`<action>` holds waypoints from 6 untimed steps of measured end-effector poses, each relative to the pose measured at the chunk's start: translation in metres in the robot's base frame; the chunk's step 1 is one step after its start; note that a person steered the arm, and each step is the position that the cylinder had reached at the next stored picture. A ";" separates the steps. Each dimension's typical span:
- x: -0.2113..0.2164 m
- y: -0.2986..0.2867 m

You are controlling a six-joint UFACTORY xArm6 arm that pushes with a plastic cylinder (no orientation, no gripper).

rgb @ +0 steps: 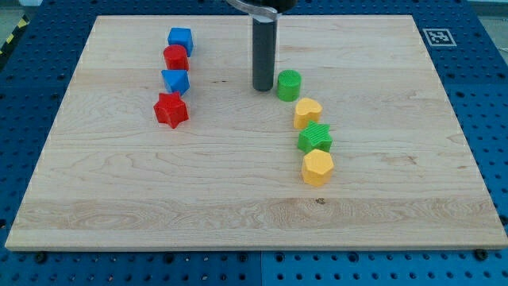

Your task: Adjust the green circle above the yellow heart

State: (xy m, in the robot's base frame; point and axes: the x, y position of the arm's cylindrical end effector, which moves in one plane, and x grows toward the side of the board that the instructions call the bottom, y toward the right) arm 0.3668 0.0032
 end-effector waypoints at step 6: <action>-0.043 0.056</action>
